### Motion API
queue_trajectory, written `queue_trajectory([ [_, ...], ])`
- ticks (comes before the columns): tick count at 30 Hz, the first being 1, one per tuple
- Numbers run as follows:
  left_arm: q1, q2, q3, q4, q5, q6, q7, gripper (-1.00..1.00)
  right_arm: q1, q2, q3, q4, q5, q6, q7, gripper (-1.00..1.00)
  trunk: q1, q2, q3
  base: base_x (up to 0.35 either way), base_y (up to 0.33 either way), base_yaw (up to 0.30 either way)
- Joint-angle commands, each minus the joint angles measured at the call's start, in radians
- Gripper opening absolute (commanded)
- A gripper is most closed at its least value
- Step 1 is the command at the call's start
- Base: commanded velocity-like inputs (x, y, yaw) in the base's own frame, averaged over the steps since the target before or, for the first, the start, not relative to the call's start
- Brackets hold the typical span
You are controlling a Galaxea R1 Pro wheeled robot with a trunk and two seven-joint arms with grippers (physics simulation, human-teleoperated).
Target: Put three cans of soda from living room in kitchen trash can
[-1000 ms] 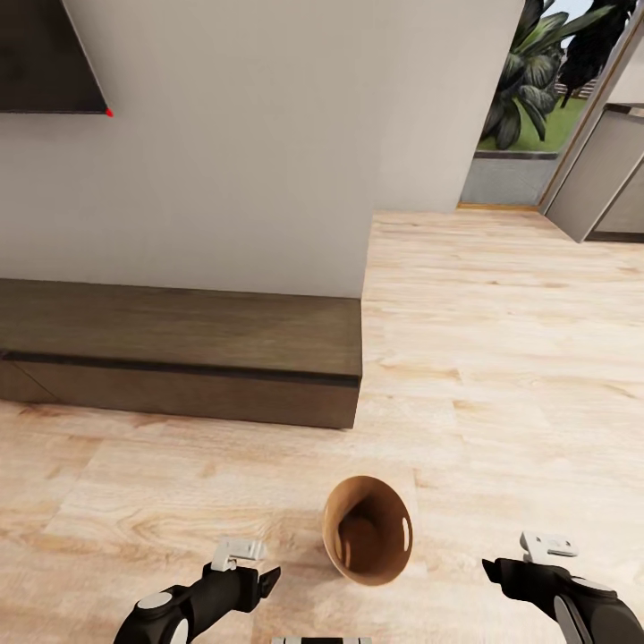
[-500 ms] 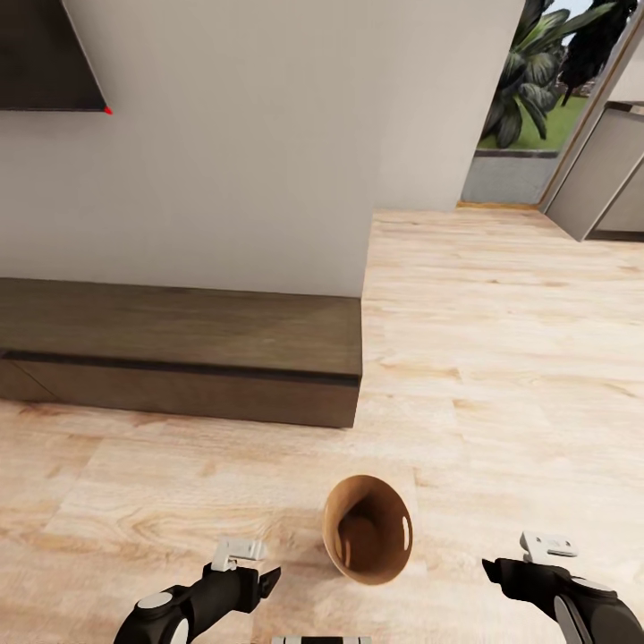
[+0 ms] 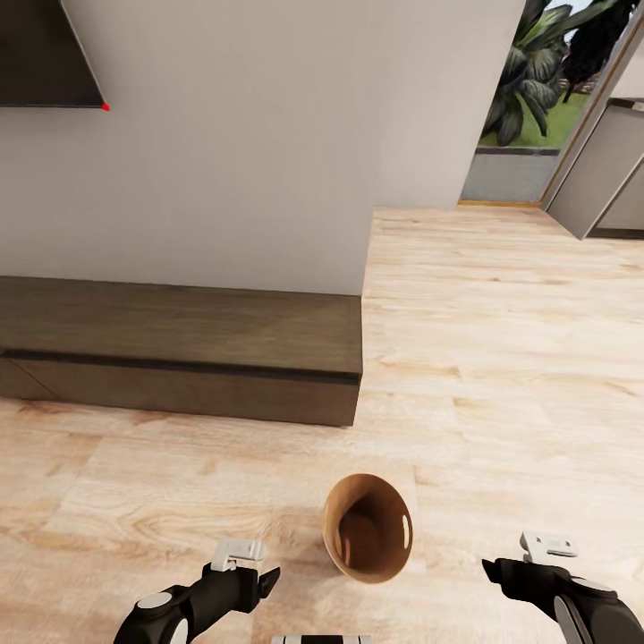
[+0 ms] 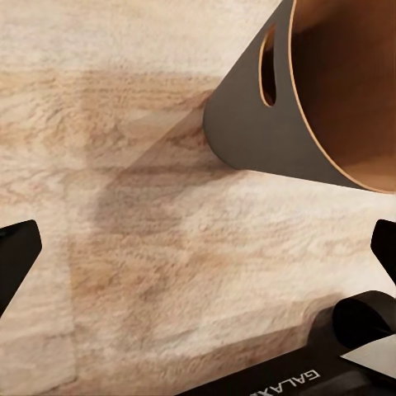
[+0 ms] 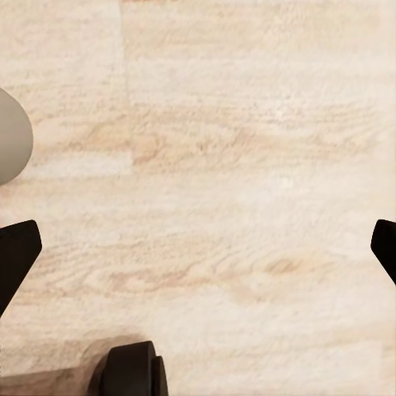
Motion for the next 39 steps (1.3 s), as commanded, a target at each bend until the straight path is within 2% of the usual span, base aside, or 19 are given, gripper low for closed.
queue_trajectory([
  [1, 0.000, 0.000, 0.000, 0.000, 0.000, 0.000, 0.000, 1.00, 0.000, 0.001, 0.000, 0.000, 0.000, 0.000, 0.000, 1.00, 0.000, 0.000, 0.000, 0.000, 0.000, 0.000],
  [13, 0.000, -0.001, 0.000, 0.000, 0.001, 0.009, -0.001, 1.00, 0.000, 0.003, 0.001, 0.000, -0.001, 0.000, 0.000, 1.00, 0.000, 0.000, 0.000, 0.000, 0.000, 0.000],
  [15, 0.000, -0.002, 0.002, -0.001, 0.002, 0.045, 0.000, 1.00, 0.000, 0.002, 0.001, 0.000, 0.000, 0.000, 0.000, 1.00, 0.000, 0.000, 0.000, 0.000, 0.000, 0.000],
  [17, 0.000, -0.002, 0.001, -0.001, 0.009, 0.116, -0.001, 1.00, 0.000, 0.001, 0.000, 0.000, 0.000, 0.000, 0.000, 1.00, 0.000, 0.000, 0.000, 0.000, 0.000, 0.000],
  [22, 0.000, -0.002, -0.001, -0.001, 0.017, 0.158, 0.002, 1.00, 0.000, 0.001, 0.000, 0.000, 0.000, 0.000, 0.000, 1.00, 0.000, 0.000, 0.000, 0.026, 0.000, 0.000],
  [28, 0.000, 0.002, -0.001, -0.002, 0.015, 0.156, 0.004, 1.00, 0.000, 0.000, 0.000, 0.000, 0.000, 0.000, 0.000, 1.00, 0.000, 0.000, 0.000, 0.233, 0.000, 0.000],
  [33, 0.000, 0.002, -0.001, -0.001, 0.017, 0.102, 0.002, 1.00, 0.000, 0.000, 0.000, 0.000, 0.000, 0.000, 0.000, 1.00, 0.000, 0.000, 0.000, 0.069, 0.000, 0.000],
  [39, 0.000, 0.002, 0.000, 0.000, 0.017, 0.090, 0.002, 1.00, 0.000, 0.000, 0.000, -0.001, 0.000, 0.000, 0.000, 1.00, 0.000, 0.000, 0.000, 0.006, 0.000, 0.000],
])
